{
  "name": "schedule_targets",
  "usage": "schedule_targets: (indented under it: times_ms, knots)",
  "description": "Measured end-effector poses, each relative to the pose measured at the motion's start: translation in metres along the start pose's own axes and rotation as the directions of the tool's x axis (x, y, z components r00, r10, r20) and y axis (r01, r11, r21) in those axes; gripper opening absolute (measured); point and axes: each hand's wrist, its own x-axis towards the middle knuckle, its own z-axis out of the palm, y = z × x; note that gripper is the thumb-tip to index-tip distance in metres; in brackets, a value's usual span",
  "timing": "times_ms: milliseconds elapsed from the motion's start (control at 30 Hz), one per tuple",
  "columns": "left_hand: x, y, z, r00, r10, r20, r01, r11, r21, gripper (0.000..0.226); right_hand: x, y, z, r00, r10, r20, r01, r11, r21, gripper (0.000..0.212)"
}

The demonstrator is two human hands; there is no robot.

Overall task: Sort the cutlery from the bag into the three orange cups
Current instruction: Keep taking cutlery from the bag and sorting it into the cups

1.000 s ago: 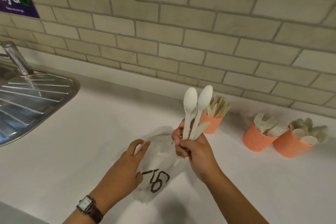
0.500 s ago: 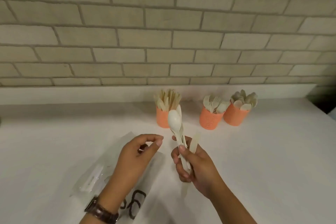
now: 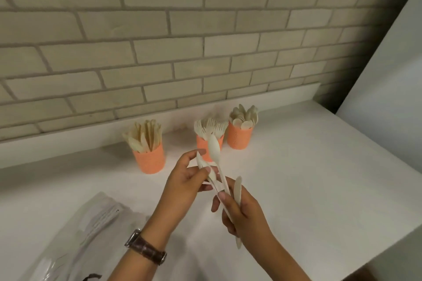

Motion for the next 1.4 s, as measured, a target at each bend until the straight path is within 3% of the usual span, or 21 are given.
schedule_targets:
  times_ms: [67,233,400,567,667,833,933,1067,1400]
  knots:
    - [0.011,-0.001,0.015,0.999,-0.023,0.047,0.027,0.997,-0.077,0.03,0.005,0.002,-0.022,1.0,0.015,-0.002,-0.015,0.998,0.053,0.028]
    - [0.038,-0.002,0.064,0.991,-0.056,0.12,0.082,0.972,-0.222,0.042,0.026,0.011,-0.092,0.984,0.174,0.026,-0.175,0.943,0.284,0.024]
    - [0.065,-0.006,0.114,0.981,-0.032,0.189,0.08,0.964,-0.254,0.035,0.045,0.022,-0.158,0.919,0.275,0.282,-0.384,0.787,0.483,0.025]
    - [0.081,0.0,0.147,0.965,-0.023,0.263,0.095,0.96,-0.264,0.073,0.058,0.03,-0.2,0.828,0.243,0.506,-0.519,0.674,0.526,0.024]
    - [0.085,0.006,0.157,0.975,-0.027,0.222,0.08,0.97,-0.23,0.062,0.061,0.032,-0.211,0.802,0.234,0.55,-0.55,0.65,0.525,0.025]
    - [0.086,0.021,0.165,0.996,-0.05,0.069,0.055,0.996,-0.071,0.02,0.066,0.033,-0.214,0.845,0.218,0.487,-0.485,0.696,0.529,0.026]
    - [0.086,0.027,0.162,0.999,-0.049,0.001,0.049,0.998,0.03,0.017,0.067,0.031,-0.209,0.873,0.2,0.445,-0.423,0.765,0.486,0.032]
    - [0.088,0.029,0.157,0.994,-0.072,-0.087,0.079,0.994,0.079,0.018,0.068,0.029,-0.204,0.877,0.254,0.408,-0.417,0.824,0.384,0.023]
    - [0.111,0.037,0.135,0.993,-0.083,-0.087,0.097,0.982,0.165,0.009,0.075,0.042,-0.198,0.931,0.268,0.249,-0.342,0.877,0.336,0.025]
